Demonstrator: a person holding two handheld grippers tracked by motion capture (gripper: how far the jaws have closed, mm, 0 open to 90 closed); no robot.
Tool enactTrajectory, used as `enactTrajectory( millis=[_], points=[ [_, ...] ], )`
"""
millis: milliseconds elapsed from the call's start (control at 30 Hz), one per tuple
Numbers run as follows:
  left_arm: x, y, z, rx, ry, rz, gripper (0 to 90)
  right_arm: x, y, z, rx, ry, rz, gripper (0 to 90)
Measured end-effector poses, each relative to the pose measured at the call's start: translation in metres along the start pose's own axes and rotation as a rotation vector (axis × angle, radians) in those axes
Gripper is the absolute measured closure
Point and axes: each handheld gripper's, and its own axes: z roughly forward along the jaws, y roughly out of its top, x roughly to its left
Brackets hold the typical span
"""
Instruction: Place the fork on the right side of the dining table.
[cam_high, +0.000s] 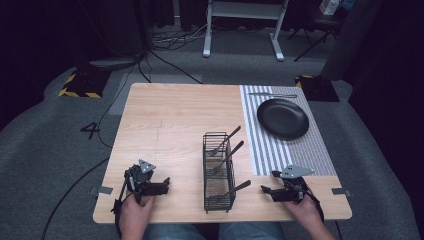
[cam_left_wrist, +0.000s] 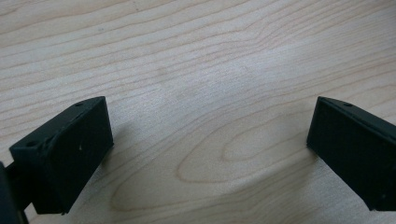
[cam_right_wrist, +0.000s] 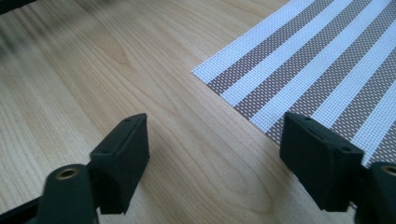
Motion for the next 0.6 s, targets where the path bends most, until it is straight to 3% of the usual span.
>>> enactTrajectory(
  millis=[200,600],
  points=[
    [0.0,-0.0001,-0.0002,0.002,-0.003,0.001,0.3,-0.0009,0.0002,-0.0007,-0.006,-0.003,-0.001,32.7],
    [-0.0003,-0.0004,-0.0004,0.001,-0.003,-0.002,0.3,-0.0013,0.0,-0.0009,-0.008,0.003,-0.004,33.0]
  ],
)
